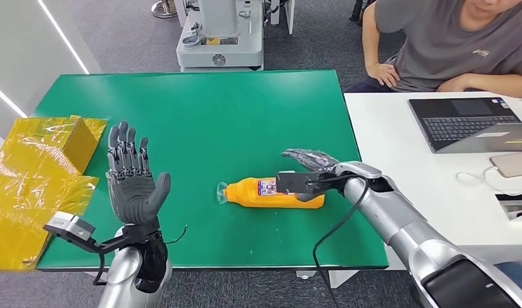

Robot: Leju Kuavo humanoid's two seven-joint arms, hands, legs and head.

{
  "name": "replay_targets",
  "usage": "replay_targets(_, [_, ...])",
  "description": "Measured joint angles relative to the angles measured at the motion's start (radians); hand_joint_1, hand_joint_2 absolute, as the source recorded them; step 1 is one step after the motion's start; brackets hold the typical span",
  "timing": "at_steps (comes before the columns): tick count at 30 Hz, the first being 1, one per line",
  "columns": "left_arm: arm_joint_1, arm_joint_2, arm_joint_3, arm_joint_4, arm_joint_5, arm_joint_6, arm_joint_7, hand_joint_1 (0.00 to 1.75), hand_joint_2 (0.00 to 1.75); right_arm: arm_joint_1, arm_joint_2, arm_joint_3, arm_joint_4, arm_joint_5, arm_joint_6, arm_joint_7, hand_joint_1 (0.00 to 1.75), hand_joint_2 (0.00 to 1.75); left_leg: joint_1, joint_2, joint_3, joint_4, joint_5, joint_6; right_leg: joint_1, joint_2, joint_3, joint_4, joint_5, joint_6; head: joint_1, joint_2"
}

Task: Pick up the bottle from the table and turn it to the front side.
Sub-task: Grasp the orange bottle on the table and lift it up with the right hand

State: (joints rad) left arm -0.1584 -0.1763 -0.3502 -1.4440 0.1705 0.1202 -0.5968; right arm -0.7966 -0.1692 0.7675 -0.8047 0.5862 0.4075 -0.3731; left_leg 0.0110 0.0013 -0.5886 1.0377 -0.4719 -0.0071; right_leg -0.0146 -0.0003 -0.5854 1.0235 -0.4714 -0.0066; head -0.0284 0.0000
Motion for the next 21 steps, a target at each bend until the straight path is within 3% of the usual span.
replay_targets(18, [0.0,0.011,-0.007,0.004,0.012,0.02,0.002,0.0,1.75,-0.028,-0.012,0.14,0.157,-0.062,-0.049,0.014,0.0,1.75,0.0,0.0,0.0,0.0,0.0,0.0,0.0,0.0,0.0,0.0,0.0,0.0,0.0,0.0])
replay_targets(19, [0.0,0.012,-0.007,0.004,0.013,0.022,0.002,0.0,1.75,-0.028,-0.012,0.144,0.162,-0.063,-0.055,0.014,0.21,1.75,0.0,0.0,0.0,0.0,0.0,0.0,0.0,0.0,0.0,0.0,0.0,0.0,0.0,0.0])
replay_targets(21, [0.0,0.014,-0.007,0.004,0.015,0.025,0.002,0.0,1.75,-0.028,-0.012,0.149,0.175,-0.066,-0.067,0.012,1.06,1.75,0.0,0.0,0.0,0.0,0.0,0.0,0.0,0.0,0.0,0.0,0.0,0.0,0.0,0.0])
